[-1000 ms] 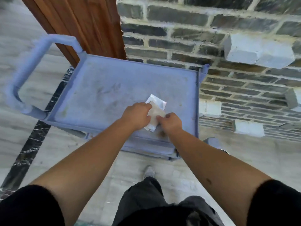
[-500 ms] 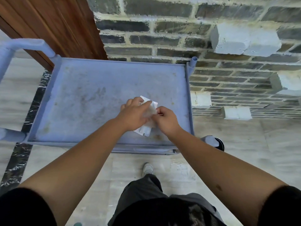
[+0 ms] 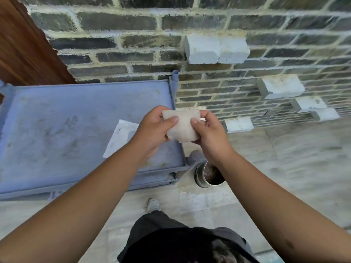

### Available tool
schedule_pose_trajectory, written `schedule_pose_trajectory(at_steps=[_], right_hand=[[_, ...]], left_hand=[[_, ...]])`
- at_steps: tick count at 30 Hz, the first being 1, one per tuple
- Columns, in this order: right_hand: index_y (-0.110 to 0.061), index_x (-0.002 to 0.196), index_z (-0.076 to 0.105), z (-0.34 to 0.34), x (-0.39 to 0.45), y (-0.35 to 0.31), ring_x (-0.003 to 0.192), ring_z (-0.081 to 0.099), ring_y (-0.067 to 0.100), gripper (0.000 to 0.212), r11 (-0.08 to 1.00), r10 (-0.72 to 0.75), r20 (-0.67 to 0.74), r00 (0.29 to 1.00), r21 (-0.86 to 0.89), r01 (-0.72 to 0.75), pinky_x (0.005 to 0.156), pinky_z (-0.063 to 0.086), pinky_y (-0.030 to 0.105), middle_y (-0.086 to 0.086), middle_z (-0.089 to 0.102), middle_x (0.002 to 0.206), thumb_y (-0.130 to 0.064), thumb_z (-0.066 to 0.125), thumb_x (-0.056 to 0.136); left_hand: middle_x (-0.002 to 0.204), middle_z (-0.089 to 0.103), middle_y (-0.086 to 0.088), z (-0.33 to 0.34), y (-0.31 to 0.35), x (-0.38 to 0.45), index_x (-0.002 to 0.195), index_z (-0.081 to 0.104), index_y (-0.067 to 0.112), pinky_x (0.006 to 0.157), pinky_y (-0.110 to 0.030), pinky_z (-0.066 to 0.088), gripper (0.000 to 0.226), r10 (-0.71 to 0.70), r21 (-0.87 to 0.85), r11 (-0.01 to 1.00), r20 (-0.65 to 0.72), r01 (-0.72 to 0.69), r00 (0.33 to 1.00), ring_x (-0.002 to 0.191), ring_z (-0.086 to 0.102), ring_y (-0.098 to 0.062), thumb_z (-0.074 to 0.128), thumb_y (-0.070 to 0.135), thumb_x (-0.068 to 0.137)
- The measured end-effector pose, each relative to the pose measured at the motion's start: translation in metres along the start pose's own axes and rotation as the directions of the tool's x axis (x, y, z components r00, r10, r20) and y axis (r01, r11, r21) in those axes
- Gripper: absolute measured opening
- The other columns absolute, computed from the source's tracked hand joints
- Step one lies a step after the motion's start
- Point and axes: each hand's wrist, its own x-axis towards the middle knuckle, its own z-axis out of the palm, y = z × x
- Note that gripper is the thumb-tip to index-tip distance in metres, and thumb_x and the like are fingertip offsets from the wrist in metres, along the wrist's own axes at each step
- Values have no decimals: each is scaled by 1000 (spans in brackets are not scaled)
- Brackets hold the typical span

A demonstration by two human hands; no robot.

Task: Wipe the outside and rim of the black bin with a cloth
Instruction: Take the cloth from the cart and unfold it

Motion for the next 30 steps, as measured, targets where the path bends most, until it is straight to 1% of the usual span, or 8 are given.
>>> schedule_pose_trajectory(at_steps=[6, 8, 11, 14, 16, 20, 25, 30], right_hand=[[-26, 121, 59, -99, -40, -6, 84, 53, 29, 34, 1000, -20, 44, 999, -2, 21, 77, 47, 48, 16, 55, 92, -6, 59, 93], [-27, 119, 57, -137, -51, -3, 82, 50, 29, 33, 999, -28, 13, 1000, -30, 29, 75, 46, 48, 17, 51, 90, -5, 57, 95], [-28, 110, 56, -198, -68, 5, 71, 60, 21, 25, 998, -10, -6, 1000, -62, 9, 63, 52, 35, 13, 62, 84, -8, 57, 95], [-26, 112, 54, -254, -88, 17, 74, 58, 13, 23, 964, -37, -108, 993, -264, 7, 70, 52, 35, 8, 62, 102, -19, 63, 92], [-30, 109, 56, -282, -103, 22, 78, 55, 9, 27, 922, -106, -131, 986, -383, 48, 76, 51, 29, 6, 59, 106, -34, 68, 85], [-36, 89, 57, -322, -140, 29, 60, 52, -2, 25, 923, -139, 42, 989, -356, 145, 60, 43, 8, -11, 57, 70, -32, 78, 76], [-20, 81, 69, -345, -147, 43, 58, 57, 5, 12, 972, -13, 2, 1000, -237, 13, 56, 49, 23, -14, 63, 60, -10, 69, 88], [-19, 73, 71, -352, -126, 93, 69, 55, 15, 22, 978, 79, -85, 993, -187, -94, 55, 50, 35, 2, 63, 74, -13, 62, 92]], left_hand=[[89, 71, -2, 99, -23, -18, 92, 69, 22, 70, -36, 53, 20, 54, 90, 995, -5, -53, 999, 82, 66, -19, 56, 8, 94], [86, 70, -7, 132, -35, -25, 95, 69, 15, 73, -38, 52, 22, -22, 14, 1000, 38, 21, 999, 78, 64, -22, 49, 9, 99], [61, 64, 2, 188, -68, -40, 96, 59, 0, 58, -24, 53, 19, -86, -41, 995, 111, 91, 990, 53, 61, -8, 41, 6, 101], [78, 68, -11, 245, -102, -57, 116, 56, -11, 66, -29, 57, 26, -125, -81, 988, 72, 131, 990, 63, 69, -14, 42, 4, 100], [82, 73, -10, 276, -119, -65, 117, 60, -7, 68, -29, 57, 26, -124, -68, 990, 0, 124, 992, 66, 70, -14, 45, 5, 100], [86, 72, -14, 326, -148, -81, 103, 68, -2, 61, -25, 55, 17, -140, 19, 990, -121, 143, 983, 65, 70, -15, 56, 5, 94], [94, 76, -7, 334, -170, -89, 94, 71, 21, 62, -22, 55, 20, -184, 69, 978, -162, 198, 969, 79, 72, -16, 66, 3, 88], [72, 69, 7, 299, -212, -62, 73, 70, 32, 56, -21, 50, 24, -50, 395, 908, -220, 136, 974, 59, 59, -3, 67, 12, 86]])
